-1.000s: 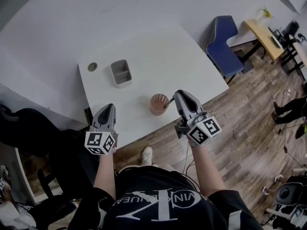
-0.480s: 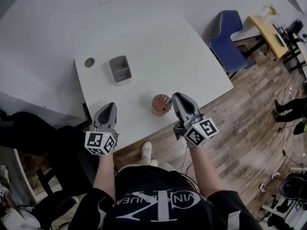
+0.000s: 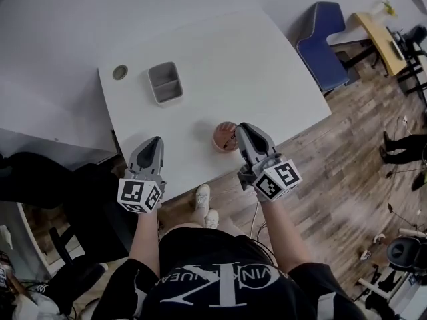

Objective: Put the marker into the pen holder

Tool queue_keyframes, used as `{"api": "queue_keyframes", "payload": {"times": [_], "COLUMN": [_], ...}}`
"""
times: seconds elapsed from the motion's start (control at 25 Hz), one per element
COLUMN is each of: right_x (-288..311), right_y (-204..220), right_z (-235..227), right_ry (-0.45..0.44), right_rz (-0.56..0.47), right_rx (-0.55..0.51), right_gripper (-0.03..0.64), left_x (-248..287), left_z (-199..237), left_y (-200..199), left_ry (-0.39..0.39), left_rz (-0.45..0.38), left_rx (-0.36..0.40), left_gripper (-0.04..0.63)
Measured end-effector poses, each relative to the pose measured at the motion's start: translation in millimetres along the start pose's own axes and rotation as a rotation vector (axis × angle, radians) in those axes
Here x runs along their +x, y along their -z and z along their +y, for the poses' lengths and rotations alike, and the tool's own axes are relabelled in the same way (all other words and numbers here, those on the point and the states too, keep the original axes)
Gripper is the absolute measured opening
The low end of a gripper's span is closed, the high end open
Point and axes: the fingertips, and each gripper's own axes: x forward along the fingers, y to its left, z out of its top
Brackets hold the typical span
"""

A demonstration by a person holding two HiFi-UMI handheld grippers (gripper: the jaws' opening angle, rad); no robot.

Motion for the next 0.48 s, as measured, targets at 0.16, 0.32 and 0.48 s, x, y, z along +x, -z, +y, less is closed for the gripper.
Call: {"api": "queue_keyframes", "payload": {"times": [0.16, 0.32, 0.48], "right_x": [6.3, 8.0, 7.9], "right_y": [8.6, 10.6, 18.4], "right_z": [2.5, 3.6, 4.7], "right_ry": [-0.009, -0.019, -0.014], "right_rz": [0.014, 0.018, 0.062], "right_rx": [-0.002, 0.004, -0.044], "right_gripper": [0.048, 0.049, 0.049], "left_x": [1.0, 0.8, -0.5], "left_z": [2.6, 3.4, 5.1], "left_y": [4.4, 6.5, 11.7], "left_ry": [0.0, -0.003, -0.005], "left_rz": [0.005, 0.008, 0.012], "left_rx": [-0.007, -0.013, -0.02], "left_gripper": [0.018, 0.018, 0.018]}}
